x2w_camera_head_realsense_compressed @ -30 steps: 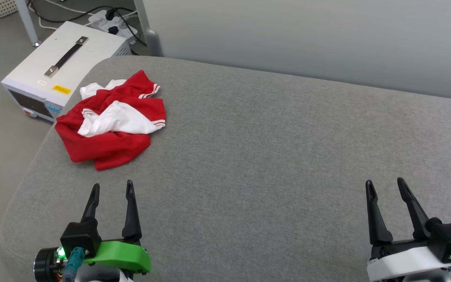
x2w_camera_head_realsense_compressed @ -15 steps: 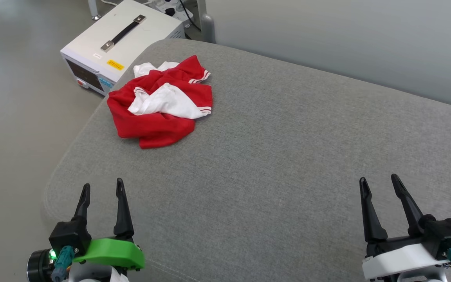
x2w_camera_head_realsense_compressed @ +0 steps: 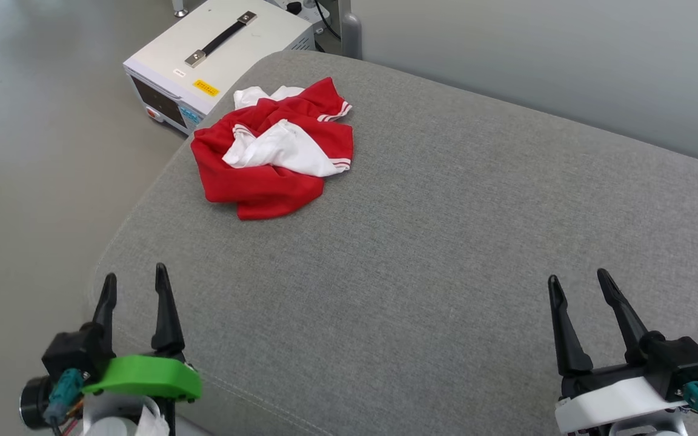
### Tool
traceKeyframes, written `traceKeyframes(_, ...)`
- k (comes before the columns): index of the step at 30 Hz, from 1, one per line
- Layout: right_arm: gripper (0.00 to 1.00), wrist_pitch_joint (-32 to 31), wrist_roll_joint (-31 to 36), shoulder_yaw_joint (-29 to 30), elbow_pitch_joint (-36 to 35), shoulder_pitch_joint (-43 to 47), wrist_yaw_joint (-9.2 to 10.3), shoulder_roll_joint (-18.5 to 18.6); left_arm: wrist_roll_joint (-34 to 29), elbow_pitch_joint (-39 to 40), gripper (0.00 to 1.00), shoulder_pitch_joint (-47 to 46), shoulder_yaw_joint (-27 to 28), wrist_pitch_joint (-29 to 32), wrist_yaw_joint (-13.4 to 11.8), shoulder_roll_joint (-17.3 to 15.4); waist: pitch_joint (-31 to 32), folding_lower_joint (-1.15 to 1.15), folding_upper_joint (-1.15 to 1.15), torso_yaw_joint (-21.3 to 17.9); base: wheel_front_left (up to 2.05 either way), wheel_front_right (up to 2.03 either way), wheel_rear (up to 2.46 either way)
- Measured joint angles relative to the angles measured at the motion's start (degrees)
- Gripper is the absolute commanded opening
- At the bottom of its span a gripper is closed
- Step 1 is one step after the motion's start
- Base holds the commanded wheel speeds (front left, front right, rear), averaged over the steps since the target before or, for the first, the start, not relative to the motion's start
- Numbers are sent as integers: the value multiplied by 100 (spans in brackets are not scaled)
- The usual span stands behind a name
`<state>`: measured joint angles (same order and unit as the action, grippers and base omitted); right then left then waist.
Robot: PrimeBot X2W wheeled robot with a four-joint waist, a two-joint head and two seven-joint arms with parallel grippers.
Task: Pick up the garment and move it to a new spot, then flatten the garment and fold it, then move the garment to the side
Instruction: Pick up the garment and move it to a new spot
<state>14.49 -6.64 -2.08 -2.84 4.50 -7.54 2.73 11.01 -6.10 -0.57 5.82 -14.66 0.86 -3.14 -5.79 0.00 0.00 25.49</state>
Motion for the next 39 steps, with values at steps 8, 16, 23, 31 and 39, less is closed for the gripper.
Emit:
traceKeyframes(8,100,0,263,-51,-47,-309,0,-4,18,-511,100,-1580,360,0,582,-572,-331,0,0,-195,0,0,0)
traceKeyframes(16,100,0,397,-59,-226,-682,0,146,753,-1384,100,-3356,-336,1,644,-1777,-887,0,0,-471,0,0,0)
traceKeyframes(23,100,0,400,-114,-456,-1037,0,282,1824,-1861,100,-4773,-1541,677,646,-2844,-1420,1,0,-736,0,0,0)
traceKeyframes(31,100,0,441,-209,-684,-1316,0,363,3438,-2225,100,-5778,-2832,2961,647,-3559,-1946,1,0,-1057,0,0,0)
traceKeyframes(39,100,0,446,-237,-837,-1435,1,423,4186,-2498,100,-6134,-3934,4935,647,-4011,-2325,0,0,-1393,0,0,0)
